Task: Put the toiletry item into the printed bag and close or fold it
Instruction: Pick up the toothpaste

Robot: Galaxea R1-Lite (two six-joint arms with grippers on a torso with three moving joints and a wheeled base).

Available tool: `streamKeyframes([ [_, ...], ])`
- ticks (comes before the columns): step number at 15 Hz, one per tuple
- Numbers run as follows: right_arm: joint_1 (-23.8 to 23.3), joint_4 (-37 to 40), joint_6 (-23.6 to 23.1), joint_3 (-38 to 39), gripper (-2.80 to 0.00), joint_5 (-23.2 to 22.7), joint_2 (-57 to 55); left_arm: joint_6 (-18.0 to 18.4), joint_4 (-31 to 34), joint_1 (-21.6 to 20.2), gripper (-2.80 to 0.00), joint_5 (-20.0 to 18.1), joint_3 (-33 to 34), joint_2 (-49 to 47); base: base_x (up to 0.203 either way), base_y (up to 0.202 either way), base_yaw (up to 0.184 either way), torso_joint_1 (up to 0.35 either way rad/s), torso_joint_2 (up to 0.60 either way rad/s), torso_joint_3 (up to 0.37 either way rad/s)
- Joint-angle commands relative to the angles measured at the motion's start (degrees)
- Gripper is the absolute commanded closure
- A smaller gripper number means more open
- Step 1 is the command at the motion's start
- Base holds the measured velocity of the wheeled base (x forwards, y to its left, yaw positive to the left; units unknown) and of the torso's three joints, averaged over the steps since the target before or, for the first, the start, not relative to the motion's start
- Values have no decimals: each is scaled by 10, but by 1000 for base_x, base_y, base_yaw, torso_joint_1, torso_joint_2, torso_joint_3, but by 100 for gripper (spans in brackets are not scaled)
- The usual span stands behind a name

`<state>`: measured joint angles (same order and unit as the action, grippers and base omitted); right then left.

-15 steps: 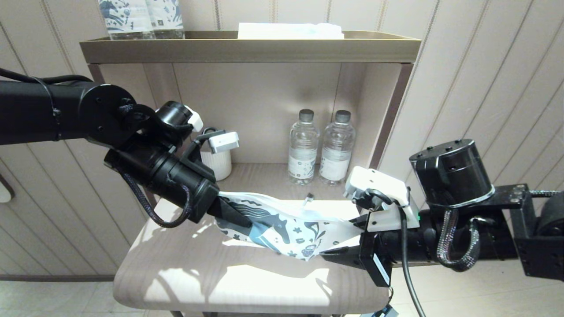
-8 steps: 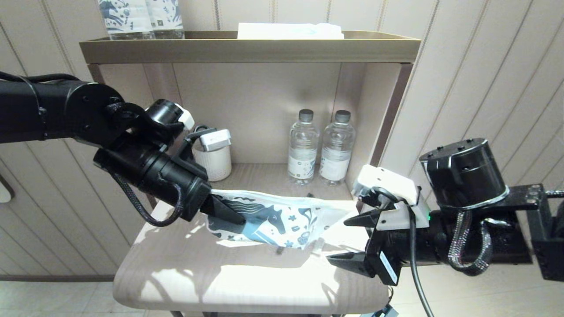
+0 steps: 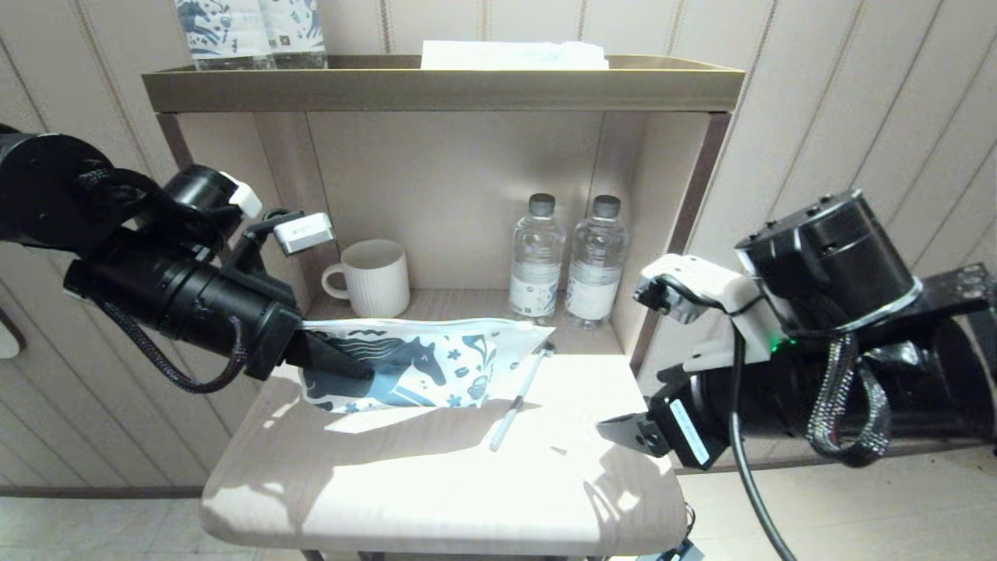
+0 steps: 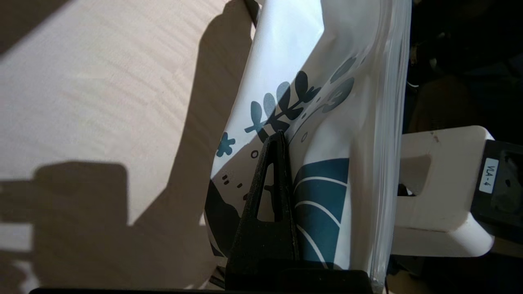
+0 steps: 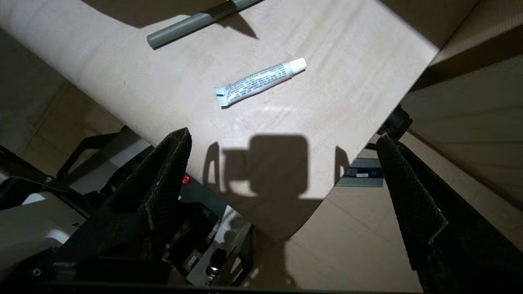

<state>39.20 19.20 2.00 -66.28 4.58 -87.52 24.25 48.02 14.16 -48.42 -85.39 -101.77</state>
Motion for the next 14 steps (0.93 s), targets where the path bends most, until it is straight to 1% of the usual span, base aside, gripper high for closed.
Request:
streamKeyframes([
  [1,25,62,58,-66,-280,18,-52,2,-1,-4,0,-3,15,20,0,0,0,0,0,0],
  [2,39,92,86,-97,-280,25,-77,2,-7,-4,0,-3,23,25,0,0,0,0,0,0],
  [5,58,186,147,-190,-280,31,-150,2,-20,-4,0,-3,43,32,0,0,0,0,0,0],
  [6,64,209,162,-207,-280,30,-169,2,-25,-4,0,-3,46,32,0,0,0,0,0,0],
  [8,70,228,186,-216,-280,30,-196,2,-28,-4,0,-3,48,31,0,0,0,0,0,0],
  [9,67,234,193,-215,-280,29,-201,2,-28,-4,0,-4,48,31,0,0,0,0,0,0],
  [12,60,235,195,-215,-280,28,-208,3,-30,-4,0,-4,50,26,0,0,0,0,0,0],
  [14,50,235,201,-227,-280,28,-218,3,-40,-4,0,-4,58,24,0,0,0,0,0,0],
])
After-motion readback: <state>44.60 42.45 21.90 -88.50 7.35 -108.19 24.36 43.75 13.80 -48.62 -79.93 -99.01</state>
